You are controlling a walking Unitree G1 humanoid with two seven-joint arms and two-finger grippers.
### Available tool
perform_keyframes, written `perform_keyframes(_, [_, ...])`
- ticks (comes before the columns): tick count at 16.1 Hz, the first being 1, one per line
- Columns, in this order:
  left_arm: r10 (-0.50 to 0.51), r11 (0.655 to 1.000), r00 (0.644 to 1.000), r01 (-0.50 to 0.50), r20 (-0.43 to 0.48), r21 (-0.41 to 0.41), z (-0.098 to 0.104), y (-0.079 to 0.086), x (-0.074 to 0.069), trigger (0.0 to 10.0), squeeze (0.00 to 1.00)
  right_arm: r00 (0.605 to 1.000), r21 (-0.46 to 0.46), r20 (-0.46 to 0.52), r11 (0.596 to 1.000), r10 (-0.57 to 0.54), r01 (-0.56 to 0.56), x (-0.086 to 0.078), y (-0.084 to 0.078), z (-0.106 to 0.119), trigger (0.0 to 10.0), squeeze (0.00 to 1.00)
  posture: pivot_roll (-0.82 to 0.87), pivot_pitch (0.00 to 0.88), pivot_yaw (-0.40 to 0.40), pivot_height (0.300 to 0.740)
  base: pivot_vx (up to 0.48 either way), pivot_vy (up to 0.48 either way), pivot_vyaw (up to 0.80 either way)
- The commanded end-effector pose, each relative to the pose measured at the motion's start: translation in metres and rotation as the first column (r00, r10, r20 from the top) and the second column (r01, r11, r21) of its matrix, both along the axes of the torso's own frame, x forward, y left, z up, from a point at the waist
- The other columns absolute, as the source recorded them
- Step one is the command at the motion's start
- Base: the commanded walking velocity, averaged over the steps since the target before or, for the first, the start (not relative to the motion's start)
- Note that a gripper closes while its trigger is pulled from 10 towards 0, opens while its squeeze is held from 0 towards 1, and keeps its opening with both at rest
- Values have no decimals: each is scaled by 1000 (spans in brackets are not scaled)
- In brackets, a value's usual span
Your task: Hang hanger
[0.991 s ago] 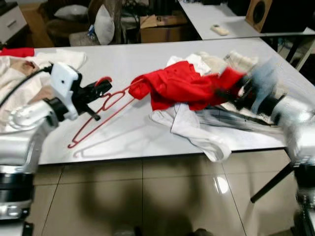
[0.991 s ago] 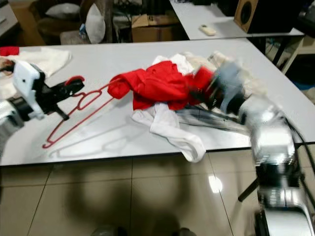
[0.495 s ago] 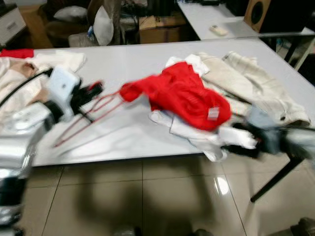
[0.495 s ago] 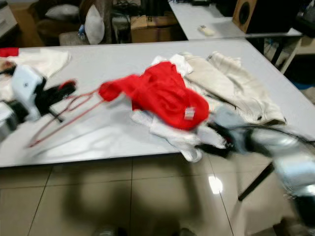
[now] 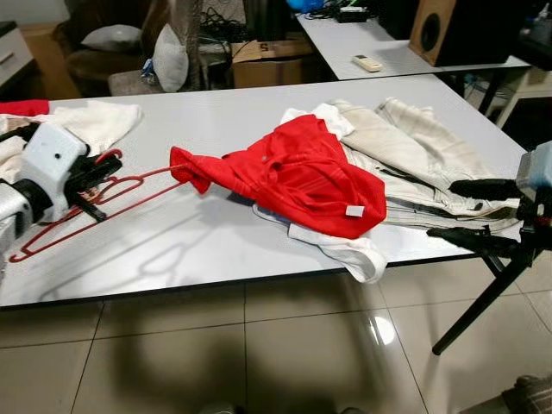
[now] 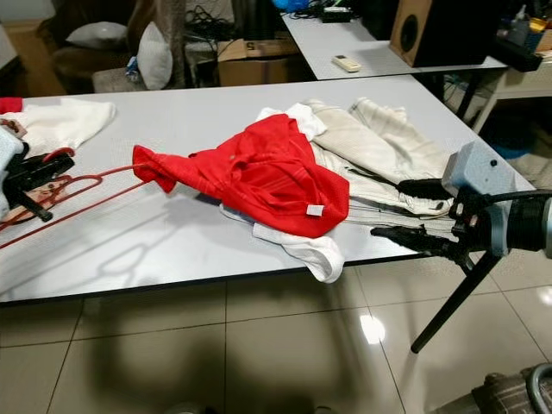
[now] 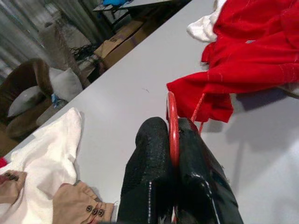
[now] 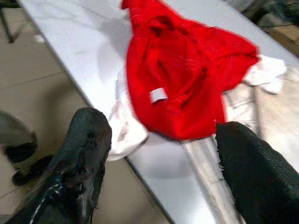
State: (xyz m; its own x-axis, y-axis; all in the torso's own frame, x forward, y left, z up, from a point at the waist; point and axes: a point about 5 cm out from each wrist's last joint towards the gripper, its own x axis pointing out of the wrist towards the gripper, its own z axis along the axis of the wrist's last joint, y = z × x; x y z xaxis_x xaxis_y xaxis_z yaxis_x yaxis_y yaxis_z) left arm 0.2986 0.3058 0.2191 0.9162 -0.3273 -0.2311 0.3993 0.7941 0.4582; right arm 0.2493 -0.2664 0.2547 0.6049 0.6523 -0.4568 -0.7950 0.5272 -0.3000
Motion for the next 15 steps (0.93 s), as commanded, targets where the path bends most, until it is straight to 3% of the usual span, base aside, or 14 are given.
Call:
perform_keyframes(1, [-26,1000,997,26,72,-5,22,7,-4,10000,0,995,-6,93,1000,-17,18,5,-1,12,10000,0,-89,0,69,740,0,0,0])
perform_keyframes(4, [-115,986,975,135,188,-100,47,-8,1,10000,0,955,103,293,995,-46,16,27,25,22,10000,0,-83,0,66,740,0,0,0])
perform_keyframes(7, [-130,979,944,171,303,-113,72,-20,12,10000,0,950,166,312,985,-10,-44,40,47,22,10000,0,-81,0,66,740,0,0,0])
perform_keyframes(9, [-193,981,957,196,217,8,67,-29,16,10000,0,939,151,343,987,-2,-53,50,61,20,10000,0,-81,0,69,740,0,0,0])
perform_keyframes(10, [-205,966,976,190,74,177,49,-26,16,10000,0,939,147,343,987,7,-61,52,68,16,10000,0,-82,0,70,740,0,0,0])
perform_keyframes(11, [-196,923,978,210,-75,323,31,-19,11,10000,0,936,139,352,989,-5,-47,55,71,14,10000,0,-81,0,71,740,0,0,0])
perform_keyframes(12, [-156,890,968,224,-198,396,16,-9,6,10000,0,934,146,357,989,-28,-26,59,72,14,10000,0,-79,0,69,740,0,0,0])
perform_keyframes(13, [-122,882,955,229,-269,411,7,-1,0,10000,0,934,153,356,988,-36,-21,62,74,14,10000,0,-77,0,69,740,0,0,0])
perform_keyframes(15, [-80,862,944,227,-321,454,4,8,-9,10000,0,931,153,364,988,-38,-20,63,75,14,10000,0,-68,0,62,740,0,0,0])
